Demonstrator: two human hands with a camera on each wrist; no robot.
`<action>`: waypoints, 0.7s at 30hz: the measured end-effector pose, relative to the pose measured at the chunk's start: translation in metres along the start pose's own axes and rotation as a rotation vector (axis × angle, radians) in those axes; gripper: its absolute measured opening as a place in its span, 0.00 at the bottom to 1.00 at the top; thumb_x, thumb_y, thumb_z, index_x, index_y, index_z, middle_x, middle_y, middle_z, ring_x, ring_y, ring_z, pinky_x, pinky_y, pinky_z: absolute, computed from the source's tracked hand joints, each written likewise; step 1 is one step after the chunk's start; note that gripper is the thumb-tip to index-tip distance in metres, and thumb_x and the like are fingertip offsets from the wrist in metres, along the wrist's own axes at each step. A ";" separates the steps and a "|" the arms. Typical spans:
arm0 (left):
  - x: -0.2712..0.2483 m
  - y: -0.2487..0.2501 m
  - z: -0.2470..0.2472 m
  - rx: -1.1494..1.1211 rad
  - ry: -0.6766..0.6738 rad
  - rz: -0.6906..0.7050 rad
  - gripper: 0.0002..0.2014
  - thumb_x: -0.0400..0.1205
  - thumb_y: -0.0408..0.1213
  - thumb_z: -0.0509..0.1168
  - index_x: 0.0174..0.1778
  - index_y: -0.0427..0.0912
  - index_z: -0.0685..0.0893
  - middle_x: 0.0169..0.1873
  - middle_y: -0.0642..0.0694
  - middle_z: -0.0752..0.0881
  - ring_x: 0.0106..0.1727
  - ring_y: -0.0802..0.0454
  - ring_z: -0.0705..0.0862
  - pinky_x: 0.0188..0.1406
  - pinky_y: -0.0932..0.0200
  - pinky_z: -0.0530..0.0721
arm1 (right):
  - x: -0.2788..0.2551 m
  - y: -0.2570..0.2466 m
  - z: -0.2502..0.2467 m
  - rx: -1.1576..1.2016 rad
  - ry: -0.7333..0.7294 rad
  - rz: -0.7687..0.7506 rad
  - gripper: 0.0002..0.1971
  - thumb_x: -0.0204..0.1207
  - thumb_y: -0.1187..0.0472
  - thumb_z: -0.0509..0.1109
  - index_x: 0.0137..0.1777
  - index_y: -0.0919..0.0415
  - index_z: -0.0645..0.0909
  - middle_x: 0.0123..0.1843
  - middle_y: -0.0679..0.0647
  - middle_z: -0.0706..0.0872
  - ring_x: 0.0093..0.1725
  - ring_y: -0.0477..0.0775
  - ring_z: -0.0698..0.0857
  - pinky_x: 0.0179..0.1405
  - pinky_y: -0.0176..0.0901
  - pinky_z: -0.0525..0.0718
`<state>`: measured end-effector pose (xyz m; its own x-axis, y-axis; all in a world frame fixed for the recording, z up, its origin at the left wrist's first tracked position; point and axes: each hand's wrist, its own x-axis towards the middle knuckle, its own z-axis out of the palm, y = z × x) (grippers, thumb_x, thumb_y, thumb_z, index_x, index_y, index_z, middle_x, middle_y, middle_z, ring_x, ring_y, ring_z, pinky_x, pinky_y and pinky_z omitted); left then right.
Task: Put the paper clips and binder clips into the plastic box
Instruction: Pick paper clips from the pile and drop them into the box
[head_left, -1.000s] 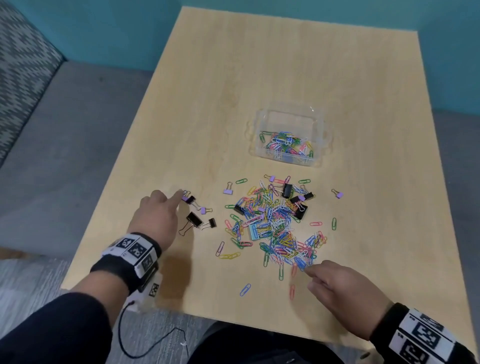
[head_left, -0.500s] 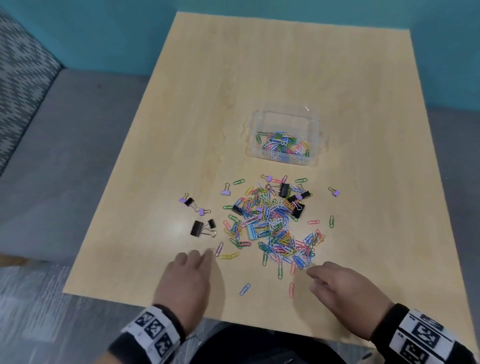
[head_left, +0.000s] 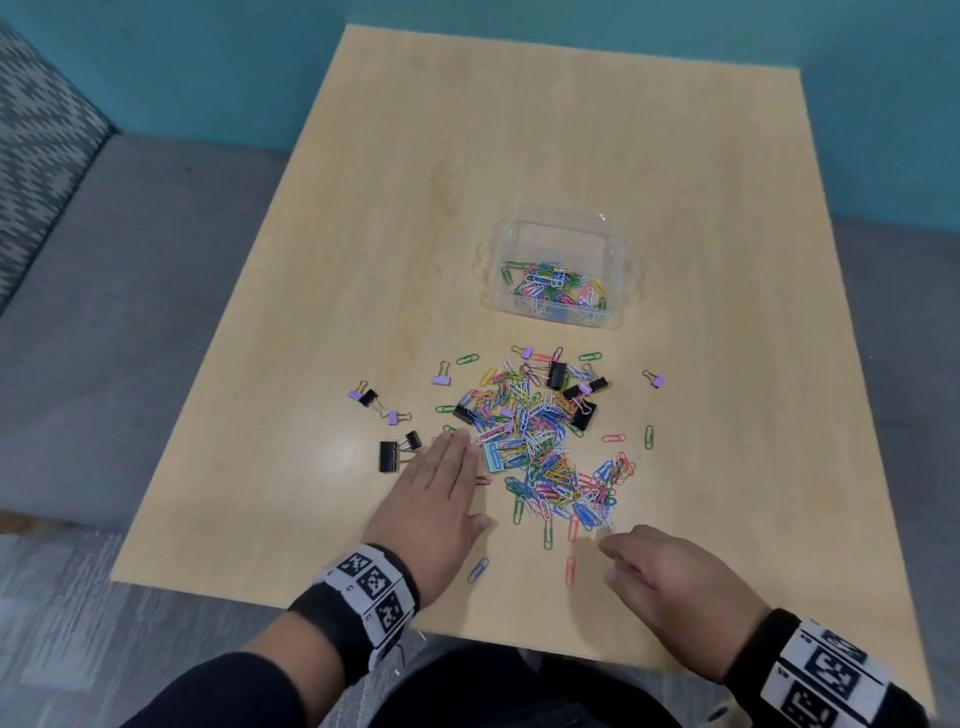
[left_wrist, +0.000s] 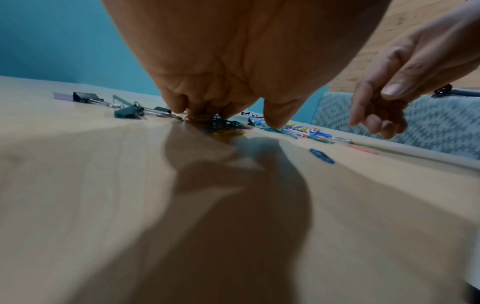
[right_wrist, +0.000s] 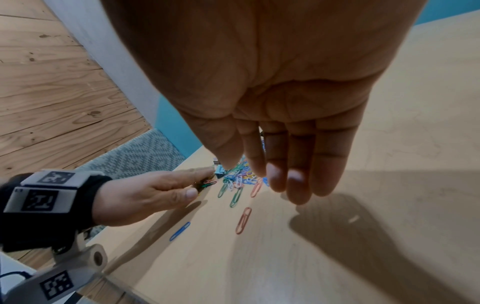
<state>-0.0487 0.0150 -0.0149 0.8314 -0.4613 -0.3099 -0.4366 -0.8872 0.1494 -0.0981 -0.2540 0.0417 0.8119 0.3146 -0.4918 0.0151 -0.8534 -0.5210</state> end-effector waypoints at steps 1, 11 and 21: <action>-0.004 0.000 0.002 0.005 -0.008 0.005 0.36 0.82 0.56 0.46 0.77 0.30 0.66 0.78 0.32 0.64 0.79 0.36 0.63 0.74 0.39 0.68 | -0.001 0.000 0.000 0.004 0.007 -0.006 0.12 0.80 0.49 0.58 0.59 0.47 0.78 0.40 0.42 0.74 0.41 0.42 0.73 0.45 0.40 0.73; -0.005 0.017 -0.002 0.029 0.086 0.082 0.29 0.81 0.51 0.51 0.74 0.38 0.72 0.77 0.38 0.69 0.79 0.37 0.64 0.74 0.39 0.68 | -0.007 0.002 0.007 -0.008 0.009 -0.001 0.11 0.81 0.49 0.59 0.59 0.47 0.77 0.38 0.38 0.69 0.41 0.41 0.72 0.43 0.37 0.69; 0.014 0.009 -0.006 -0.235 0.231 -0.040 0.17 0.72 0.45 0.64 0.54 0.44 0.77 0.53 0.45 0.82 0.50 0.40 0.78 0.48 0.44 0.80 | -0.011 0.006 0.009 0.019 -0.015 0.028 0.16 0.79 0.47 0.57 0.64 0.47 0.77 0.45 0.41 0.76 0.47 0.44 0.78 0.49 0.40 0.74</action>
<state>-0.0390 0.0008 -0.0120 0.9139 -0.3928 -0.1029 -0.3334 -0.8705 0.3619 -0.1116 -0.2586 0.0379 0.8029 0.2971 -0.5168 -0.0189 -0.8538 -0.5203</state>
